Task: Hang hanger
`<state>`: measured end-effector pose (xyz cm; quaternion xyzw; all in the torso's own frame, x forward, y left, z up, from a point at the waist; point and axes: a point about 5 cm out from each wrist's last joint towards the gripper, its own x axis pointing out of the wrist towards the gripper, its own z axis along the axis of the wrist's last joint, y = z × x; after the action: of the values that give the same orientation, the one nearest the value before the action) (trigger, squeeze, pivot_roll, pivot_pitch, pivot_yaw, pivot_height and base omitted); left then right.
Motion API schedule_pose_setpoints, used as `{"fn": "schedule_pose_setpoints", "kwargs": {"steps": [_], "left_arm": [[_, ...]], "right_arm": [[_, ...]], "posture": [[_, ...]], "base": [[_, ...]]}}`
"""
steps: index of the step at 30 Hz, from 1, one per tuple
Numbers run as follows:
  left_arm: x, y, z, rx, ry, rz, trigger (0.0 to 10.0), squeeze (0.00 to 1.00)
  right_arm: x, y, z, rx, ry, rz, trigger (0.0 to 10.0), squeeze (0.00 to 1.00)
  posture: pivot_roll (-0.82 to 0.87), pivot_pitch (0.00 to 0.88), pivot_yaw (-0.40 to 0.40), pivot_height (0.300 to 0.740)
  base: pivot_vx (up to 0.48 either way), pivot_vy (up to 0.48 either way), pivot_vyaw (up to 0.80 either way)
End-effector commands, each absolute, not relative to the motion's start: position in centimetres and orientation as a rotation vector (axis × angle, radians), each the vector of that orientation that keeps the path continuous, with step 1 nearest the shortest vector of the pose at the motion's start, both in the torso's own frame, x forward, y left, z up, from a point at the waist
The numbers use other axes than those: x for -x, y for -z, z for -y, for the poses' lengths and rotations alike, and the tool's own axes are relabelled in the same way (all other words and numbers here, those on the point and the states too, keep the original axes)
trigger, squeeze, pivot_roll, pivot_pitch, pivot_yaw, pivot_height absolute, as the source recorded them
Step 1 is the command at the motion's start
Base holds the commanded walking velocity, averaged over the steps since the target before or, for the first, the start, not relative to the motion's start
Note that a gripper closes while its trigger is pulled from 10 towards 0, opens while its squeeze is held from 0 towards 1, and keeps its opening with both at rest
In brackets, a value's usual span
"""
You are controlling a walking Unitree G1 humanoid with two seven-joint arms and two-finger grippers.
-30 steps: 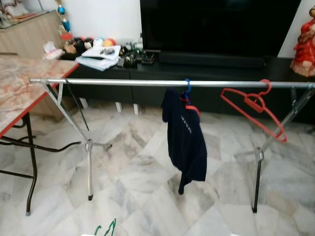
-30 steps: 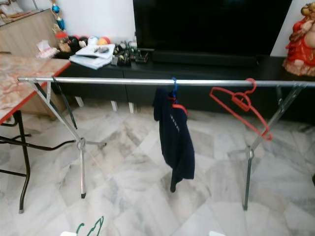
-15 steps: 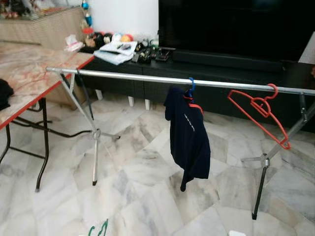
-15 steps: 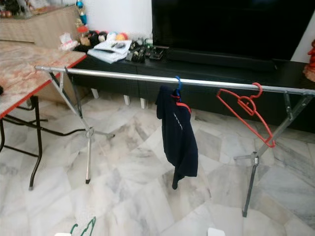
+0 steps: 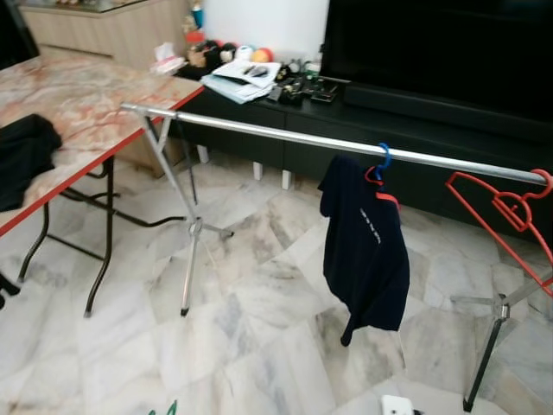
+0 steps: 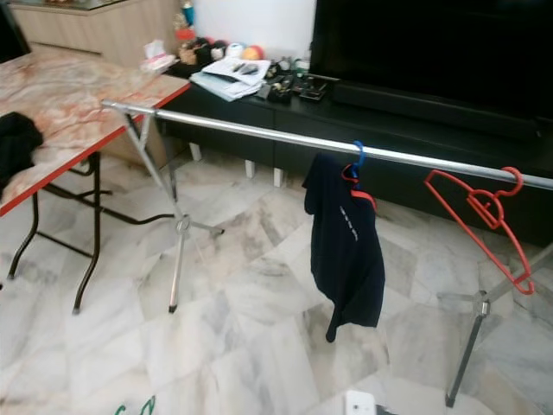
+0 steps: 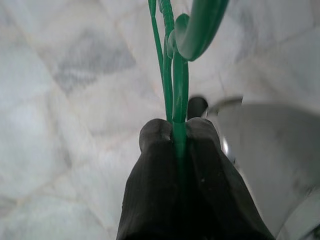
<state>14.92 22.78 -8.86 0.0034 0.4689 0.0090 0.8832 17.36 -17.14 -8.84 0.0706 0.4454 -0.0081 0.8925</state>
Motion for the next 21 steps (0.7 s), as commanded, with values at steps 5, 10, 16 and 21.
{"fn": "schedule_pose_setpoints", "kwargs": {"steps": [5,10,16,21], "left_arm": [[-14.95,9.01,-22.11,0.000,0.000,-0.983,10.0,0.00],[-14.89,9.06,-21.97,0.004,0.004,-0.984,10.0,0.00],[-14.91,9.06,-21.90,0.006,0.003,-0.981,10.0,0.00],[-14.92,9.06,-21.90,0.003,0.008,-0.983,10.0,0.00]], "right_arm": [[-16.50,9.15,18.15,-0.138,0.052,-0.950,10.0,0.00],[-16.49,9.15,18.13,-0.141,0.055,-0.951,10.0,0.00],[-16.50,9.15,18.09,-0.147,0.051,-0.948,10.0,0.00],[-16.46,9.17,18.01,-0.149,0.046,-0.949,10.0,0.00]], "posture": [[-0.03,0.076,0.019,0.721],[-0.04,0.076,0.017,0.721],[-0.04,0.075,0.017,0.721],[-0.04,0.074,0.016,0.721]], "base": [[0.291,0.000,0.00],[0.294,0.000,0.00],[0.299,0.000,0.00],[0.301,0.000,0.00]]}}
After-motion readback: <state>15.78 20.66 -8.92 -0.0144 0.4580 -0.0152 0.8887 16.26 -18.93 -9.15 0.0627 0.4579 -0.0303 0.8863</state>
